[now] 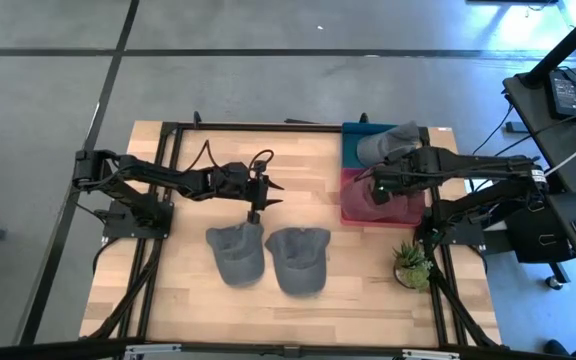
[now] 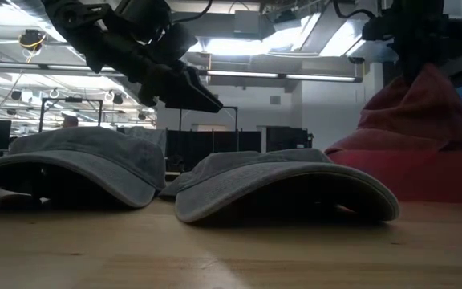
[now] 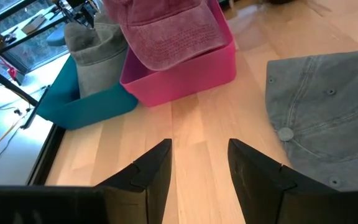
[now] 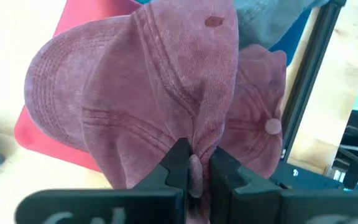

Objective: Pick & Place hat
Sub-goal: Put the red cap into the pink bin

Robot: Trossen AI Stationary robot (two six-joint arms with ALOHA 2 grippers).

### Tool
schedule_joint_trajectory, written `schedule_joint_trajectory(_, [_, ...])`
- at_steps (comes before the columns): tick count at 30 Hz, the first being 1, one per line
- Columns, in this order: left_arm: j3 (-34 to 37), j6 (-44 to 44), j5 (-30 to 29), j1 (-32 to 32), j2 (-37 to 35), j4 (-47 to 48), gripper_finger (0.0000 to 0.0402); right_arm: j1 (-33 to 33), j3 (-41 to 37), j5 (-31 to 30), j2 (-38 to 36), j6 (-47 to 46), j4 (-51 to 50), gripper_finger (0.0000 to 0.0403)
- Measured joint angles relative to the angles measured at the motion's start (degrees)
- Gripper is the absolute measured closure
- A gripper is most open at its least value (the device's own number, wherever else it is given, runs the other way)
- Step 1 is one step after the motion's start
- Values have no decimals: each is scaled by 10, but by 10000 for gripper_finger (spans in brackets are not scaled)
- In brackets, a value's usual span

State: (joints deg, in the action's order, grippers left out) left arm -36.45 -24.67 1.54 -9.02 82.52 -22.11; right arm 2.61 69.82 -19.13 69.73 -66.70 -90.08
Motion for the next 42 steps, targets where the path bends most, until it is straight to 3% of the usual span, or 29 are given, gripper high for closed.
schedule_joint_trajectory(9, [0, 0, 0, 0, 0, -3, 246, 28, 0, 8, -3, 9, 1, 375])
schedule_joint_trajectory(17, [0, 1, 0, 0, 0, -4, 245, 63, 0, 34, -16, 70, 1, 375])
schedule_joint_trajectory(27, [0, 0, 0, 0, 0, -4, 247, 47, 0, 52, -19, -17, 1, 373])
schedule_joint_trajectory(35, [0, 1, 0, 0, 0, -4, 245, 12, -93, 116, -15, -82, 2, 367])
schedule_joint_trajectory(39, [0, 1, 0, 0, 0, -4, 245, 4, -144, 115, -16, -78, 0, 367])
schedule_joint_trajectory(42, [0, 1, 0, 0, 0, -4, 245, 5, -150, 80, -20, -62, 0, 371])
